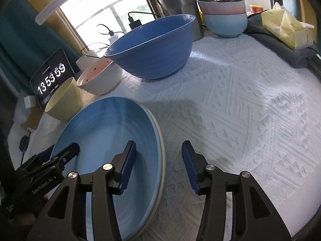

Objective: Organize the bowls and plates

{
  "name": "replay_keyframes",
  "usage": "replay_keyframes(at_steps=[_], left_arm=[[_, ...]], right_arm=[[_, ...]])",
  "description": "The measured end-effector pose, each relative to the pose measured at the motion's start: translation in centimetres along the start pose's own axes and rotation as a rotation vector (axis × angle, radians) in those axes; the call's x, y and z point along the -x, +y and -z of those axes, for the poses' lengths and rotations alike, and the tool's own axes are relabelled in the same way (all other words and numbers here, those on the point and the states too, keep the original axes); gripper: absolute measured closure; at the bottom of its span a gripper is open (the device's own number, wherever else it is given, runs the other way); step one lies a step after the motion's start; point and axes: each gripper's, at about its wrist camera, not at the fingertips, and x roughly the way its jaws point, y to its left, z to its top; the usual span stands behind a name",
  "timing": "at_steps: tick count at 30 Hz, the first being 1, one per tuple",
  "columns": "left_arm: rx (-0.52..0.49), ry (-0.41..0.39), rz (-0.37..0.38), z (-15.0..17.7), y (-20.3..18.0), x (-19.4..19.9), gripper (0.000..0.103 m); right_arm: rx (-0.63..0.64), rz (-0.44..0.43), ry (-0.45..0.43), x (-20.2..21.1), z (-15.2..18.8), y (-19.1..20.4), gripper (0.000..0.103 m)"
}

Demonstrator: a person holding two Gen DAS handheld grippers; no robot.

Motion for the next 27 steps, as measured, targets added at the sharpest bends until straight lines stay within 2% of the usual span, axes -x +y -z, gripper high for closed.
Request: replay_keyframes(at_steps=[8, 10, 11, 13, 18, 27], left_arm=[[0.049, 0.027, 0.09, 0.2, 0.9, -0.3, 0.024], [0.023, 0.017, 0.109, 0.5, 0.3, 0.1, 0.035], [0.006, 0.013, 0.119, 0.5, 0.0, 0.3, 0.045], [-0.022, 0.008, 0.106, 0.7, -0.5, 0.6, 0.047], [0.0, 0.025, 0.128, 0.7, 0.2, 0.9, 0.054], [0.024, 0.038, 0.143, 1.4, 1.4, 1.6, 0.055]], right_arm=[[0.022, -0.008, 0.002, -0.2, 0.0, 0.5, 0.055], [0.022, -0.031, 0.012, -0.3, 0.0, 0.8, 0.058], [0.019, -0.042, 0.018, -0.4, 0.1, 1.0, 0.058], [0.016, -0.03, 0.012, -0.4, 0.1, 1.1, 0.058], [0.004, -0.026, 0.016, -0.4, 0.1, 1.2, 0.058], [0.015, 0.009, 0.018, 0.0, 0.6, 2.2, 0.058]])
